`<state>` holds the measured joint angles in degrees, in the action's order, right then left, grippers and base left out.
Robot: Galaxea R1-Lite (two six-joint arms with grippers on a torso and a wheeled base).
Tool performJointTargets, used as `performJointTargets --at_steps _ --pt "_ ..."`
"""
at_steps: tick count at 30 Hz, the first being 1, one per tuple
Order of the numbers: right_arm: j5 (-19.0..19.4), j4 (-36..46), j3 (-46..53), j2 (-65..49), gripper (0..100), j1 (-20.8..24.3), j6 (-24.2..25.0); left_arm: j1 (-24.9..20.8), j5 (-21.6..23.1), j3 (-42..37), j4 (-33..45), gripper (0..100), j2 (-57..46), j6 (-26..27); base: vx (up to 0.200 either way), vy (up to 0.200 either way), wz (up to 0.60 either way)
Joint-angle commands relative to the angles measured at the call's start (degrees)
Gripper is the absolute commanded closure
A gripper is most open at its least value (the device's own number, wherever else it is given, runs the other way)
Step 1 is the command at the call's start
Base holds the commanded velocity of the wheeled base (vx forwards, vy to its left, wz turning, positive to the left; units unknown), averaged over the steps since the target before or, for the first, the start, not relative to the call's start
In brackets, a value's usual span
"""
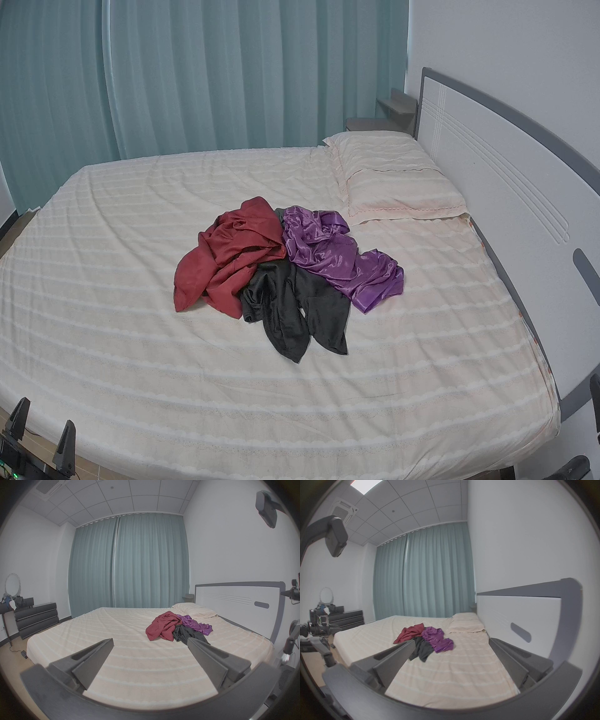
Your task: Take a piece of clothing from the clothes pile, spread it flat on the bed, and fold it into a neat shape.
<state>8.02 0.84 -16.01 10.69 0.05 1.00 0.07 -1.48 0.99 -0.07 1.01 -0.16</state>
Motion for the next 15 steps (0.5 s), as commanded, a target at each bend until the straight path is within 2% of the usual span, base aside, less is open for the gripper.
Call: performJointTargets --at_steps 1,4,12,13,14,15 --pt "10.1 0.7 -0.7 24.6 0 0.9 2.2 0.0 0.0 -1.0 0.0 0 -1.0 0.0 0.000 0.000 0.00" --pt "11.3 -1.9 -1.2 33.9 0 2.4 2.4 0.0 0.0 -1.0 0.0 0 -1.0 0.0 0.000 0.000 0.00" --pt "10.9 -20.6 -1.4 58.3 0 7.4 7.6 0.0 0.0 -1.0 0.0 0 -1.0 0.0 0.000 0.000 0.00" --pt "9.9 -24.9 -1.5 64.6 0 8.3 8.8 0.0 0.0 -1.0 0.0 0 -1.0 0.0 0.000 0.000 0.00" --pt "9.6 -25.7 -1.6 65.6 0 8.4 8.9 0.0 0.0 -1.0 0.0 0 -1.0 0.0 0.000 0.000 0.00" --pt "7.6 -30.5 -2.5 72.0 0 9.0 9.8 0.0 0.0 -1.0 0.0 0 -1.0 0.0 0.000 0.000 0.00"
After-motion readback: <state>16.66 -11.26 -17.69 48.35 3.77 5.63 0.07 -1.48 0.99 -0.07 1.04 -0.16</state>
